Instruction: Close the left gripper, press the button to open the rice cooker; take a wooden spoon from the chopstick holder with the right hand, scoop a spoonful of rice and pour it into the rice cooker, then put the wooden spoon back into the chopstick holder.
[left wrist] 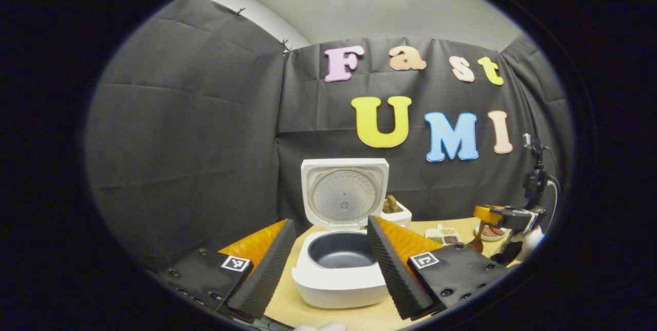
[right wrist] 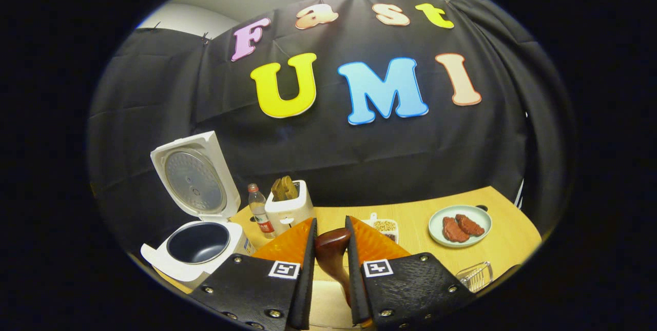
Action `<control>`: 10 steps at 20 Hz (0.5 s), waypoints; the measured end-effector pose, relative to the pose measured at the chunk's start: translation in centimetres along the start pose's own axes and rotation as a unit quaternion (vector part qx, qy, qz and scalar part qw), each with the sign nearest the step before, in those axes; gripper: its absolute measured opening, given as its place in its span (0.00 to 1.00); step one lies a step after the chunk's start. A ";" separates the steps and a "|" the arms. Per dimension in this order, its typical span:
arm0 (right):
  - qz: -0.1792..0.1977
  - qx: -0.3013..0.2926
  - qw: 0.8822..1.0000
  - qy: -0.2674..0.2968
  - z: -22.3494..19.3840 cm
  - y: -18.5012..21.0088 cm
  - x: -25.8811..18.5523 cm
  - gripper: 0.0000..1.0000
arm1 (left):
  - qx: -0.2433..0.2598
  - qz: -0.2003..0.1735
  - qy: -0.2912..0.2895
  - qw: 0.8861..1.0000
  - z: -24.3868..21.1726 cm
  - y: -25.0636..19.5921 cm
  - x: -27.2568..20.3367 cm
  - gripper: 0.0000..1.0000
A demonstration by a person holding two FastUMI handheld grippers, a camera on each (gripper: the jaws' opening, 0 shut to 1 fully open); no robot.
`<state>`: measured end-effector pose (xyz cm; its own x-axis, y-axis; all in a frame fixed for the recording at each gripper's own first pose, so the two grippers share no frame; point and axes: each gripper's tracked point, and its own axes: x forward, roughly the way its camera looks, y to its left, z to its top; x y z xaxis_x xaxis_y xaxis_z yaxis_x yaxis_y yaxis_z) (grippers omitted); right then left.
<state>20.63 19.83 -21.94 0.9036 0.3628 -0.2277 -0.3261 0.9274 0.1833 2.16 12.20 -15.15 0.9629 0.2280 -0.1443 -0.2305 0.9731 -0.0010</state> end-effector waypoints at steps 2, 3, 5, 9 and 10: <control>-0.007 -0.002 1.000 0.014 -1.9 -0.4 0.3 0.31 | 0.000 0.000 0.004 1.000 -0.6 0.1 0.1 0.99; -0.008 -0.007 1.000 0.022 -2.7 -0.6 0.4 0.31 | 0.001 0.001 0.007 1.000 -0.8 0.1 0.1 0.99; -0.014 -0.014 1.000 0.022 -3.6 -1.0 0.6 0.31 | 0.001 0.001 0.010 1.000 -0.9 0.1 0.3 0.95; -0.039 -0.057 0.998 0.014 -3.5 -2.4 0.6 0.31 | 0.005 -0.002 0.015 1.000 -1.4 -0.2 0.6 0.99; -0.048 -0.071 0.996 0.012 -3.7 -2.9 0.4 0.31 | 0.006 -0.001 0.015 1.000 -1.3 -0.3 0.7 0.99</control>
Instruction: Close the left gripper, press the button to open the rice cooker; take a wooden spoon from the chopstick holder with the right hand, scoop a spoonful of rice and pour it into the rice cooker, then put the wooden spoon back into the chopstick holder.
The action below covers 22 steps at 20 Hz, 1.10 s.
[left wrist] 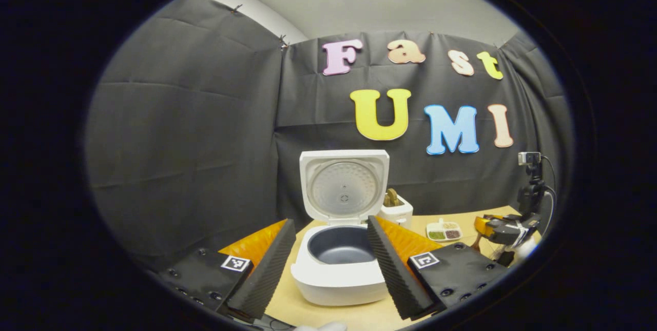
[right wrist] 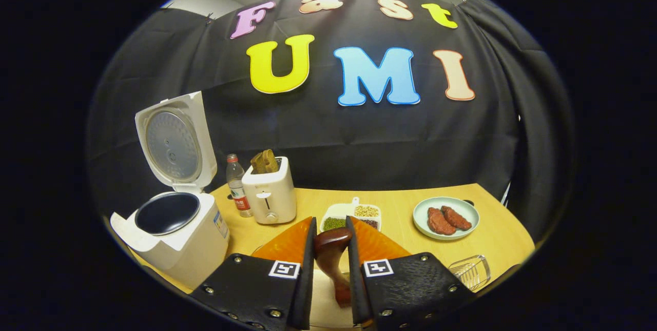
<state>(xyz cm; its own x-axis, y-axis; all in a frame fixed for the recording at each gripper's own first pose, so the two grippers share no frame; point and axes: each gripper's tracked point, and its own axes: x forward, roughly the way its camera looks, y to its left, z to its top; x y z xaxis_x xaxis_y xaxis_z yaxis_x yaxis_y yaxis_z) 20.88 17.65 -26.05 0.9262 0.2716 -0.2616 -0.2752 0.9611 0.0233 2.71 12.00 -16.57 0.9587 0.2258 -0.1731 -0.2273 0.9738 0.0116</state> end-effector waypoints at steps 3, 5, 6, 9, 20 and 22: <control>-0.004 -0.016 1.000 0.000 -0.4 -0.2 0.1 0.31 | 0.001 -0.002 0.000 1.000 -0.2 -0.1 0.2 0.99; -0.010 -0.012 1.000 0.000 -0.2 -0.7 0.4 0.31 | -0.002 -0.002 0.004 1.000 -0.5 -0.1 0.4 0.99; -0.011 -0.009 1.000 0.002 -0.2 -0.8 0.5 0.31 | -0.002 -0.001 0.005 1.000 -0.5 -0.1 0.5 0.99; -0.017 -0.013 1.000 0.005 -0.2 -1.2 1.0 0.31 | 0.000 -0.002 0.003 1.000 -0.4 -0.1 0.3 0.99; 0.002 -0.023 0.999 0.030 -1.7 0.5 1.4 0.32 | 0.000 0.001 0.006 1.000 -1.2 0.1 0.3 0.99; 0.011 0.029 0.998 0.063 -3.9 0.7 0.9 0.29 | 0.001 0.003 0.006 1.000 -1.2 0.4 0.3 0.97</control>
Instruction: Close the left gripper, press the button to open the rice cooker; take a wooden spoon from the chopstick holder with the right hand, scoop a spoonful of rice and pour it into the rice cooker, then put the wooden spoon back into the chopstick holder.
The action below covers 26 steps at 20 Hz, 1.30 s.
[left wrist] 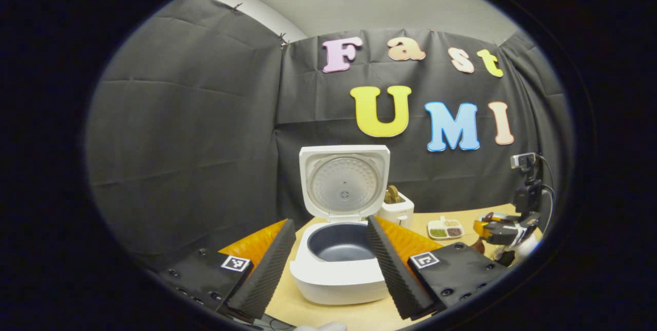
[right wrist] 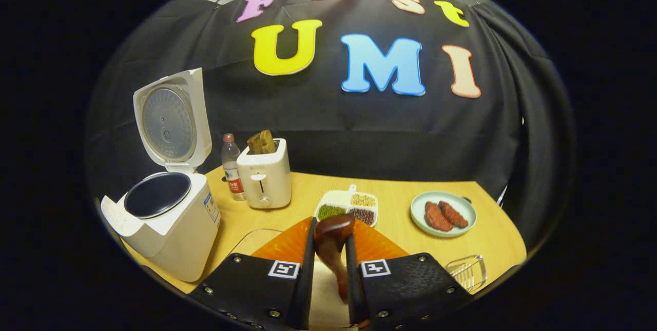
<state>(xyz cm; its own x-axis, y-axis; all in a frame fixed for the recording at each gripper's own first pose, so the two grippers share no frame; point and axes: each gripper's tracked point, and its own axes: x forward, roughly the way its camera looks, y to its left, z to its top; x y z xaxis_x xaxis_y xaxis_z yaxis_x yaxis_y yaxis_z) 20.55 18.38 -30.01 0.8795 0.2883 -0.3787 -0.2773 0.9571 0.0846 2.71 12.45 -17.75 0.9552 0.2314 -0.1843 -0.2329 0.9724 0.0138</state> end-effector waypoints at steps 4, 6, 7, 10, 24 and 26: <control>0.001 0.055 0.998 0.015 -1.2 -0.7 0.3 0.31 | -0.001 0.006 0.000 1.000 0.0 0.8 0.0 0.99; 0.000 0.083 0.996 0.024 -1.2 -1.1 0.7 0.31 | -0.001 0.007 0.002 1.000 -0.3 1.0 0.0 0.99; -0.002 0.087 0.996 0.026 -1.4 -1.1 0.8 0.31 | 0.001 0.007 0.004 1.000 -0.5 0.8 0.0 0.99; -0.009 0.048 0.997 0.060 -3.0 -1.6 1.9 0.31 | 0.003 0.004 0.003 1.000 -0.3 0.7 0.0 0.99; 0.046 0.219 0.971 0.085 -3.3 -0.8 1.1 0.23 | 0.015 0.004 -0.003 1.000 0.7 0.5 -0.6 0.99; 0.056 0.243 0.964 0.092 -3.5 0.0 1.0 0.23 | 0.016 0.003 -0.003 1.000 0.8 0.3 -0.5 0.99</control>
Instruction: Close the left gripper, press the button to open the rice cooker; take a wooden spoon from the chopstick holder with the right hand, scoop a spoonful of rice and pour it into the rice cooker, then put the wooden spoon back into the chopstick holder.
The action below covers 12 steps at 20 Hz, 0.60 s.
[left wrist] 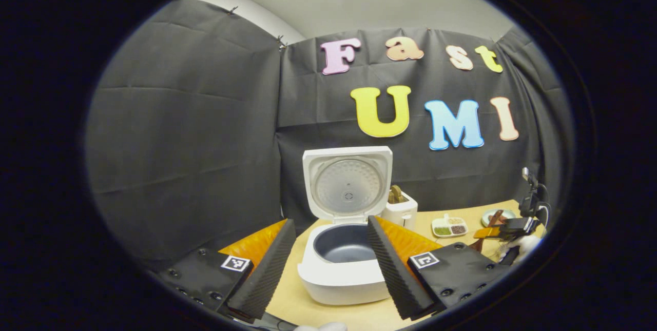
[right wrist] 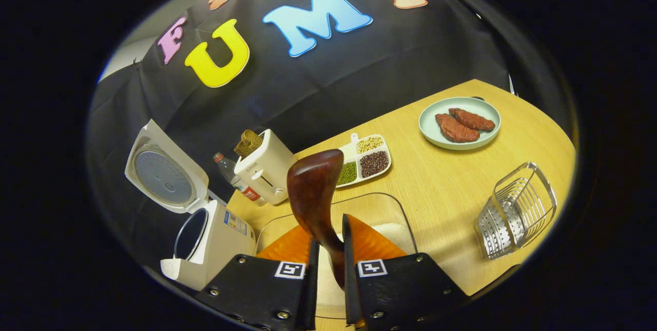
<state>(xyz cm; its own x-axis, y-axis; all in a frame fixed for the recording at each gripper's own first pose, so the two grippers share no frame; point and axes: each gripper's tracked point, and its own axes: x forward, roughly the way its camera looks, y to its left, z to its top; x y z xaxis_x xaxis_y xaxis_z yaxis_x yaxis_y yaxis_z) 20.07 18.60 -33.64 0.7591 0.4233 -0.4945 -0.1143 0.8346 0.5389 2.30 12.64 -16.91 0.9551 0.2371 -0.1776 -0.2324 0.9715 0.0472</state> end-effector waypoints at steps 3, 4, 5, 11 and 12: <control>0.016 0.045 0.999 0.014 -1.3 1.0 0.0 0.23 | 0.003 -0.001 -0.003 1.000 0.2 -0.1 0.1 0.99; 0.023 0.053 0.998 0.011 -1.5 1.3 0.1 0.23 | 0.003 -0.002 -0.003 1.000 0.3 -0.2 0.0 0.99; 0.027 0.062 0.998 0.015 -2.0 1.6 0.1 0.23 | 0.004 0.000 -0.003 1.000 0.2 0.0 0.0 0.99; 0.045 0.138 0.989 0.025 -2.8 2.9 0.5 0.23 | 0.006 0.002 -0.006 1.000 0.7 0.5 -0.2 0.99; 0.049 0.151 0.987 0.024 -2.7 2.9 0.6 0.23 | 0.006 0.003 -0.006 1.000 0.7 0.6 -0.2 1.00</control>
<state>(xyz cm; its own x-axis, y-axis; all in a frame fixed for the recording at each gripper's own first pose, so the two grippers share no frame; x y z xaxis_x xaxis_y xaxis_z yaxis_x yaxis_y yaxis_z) 18.43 22.17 -34.23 0.7221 0.5183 -0.4581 0.0161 0.6495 0.7602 2.07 13.13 -16.16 0.9561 0.2420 -0.1653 -0.2352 0.9701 0.0596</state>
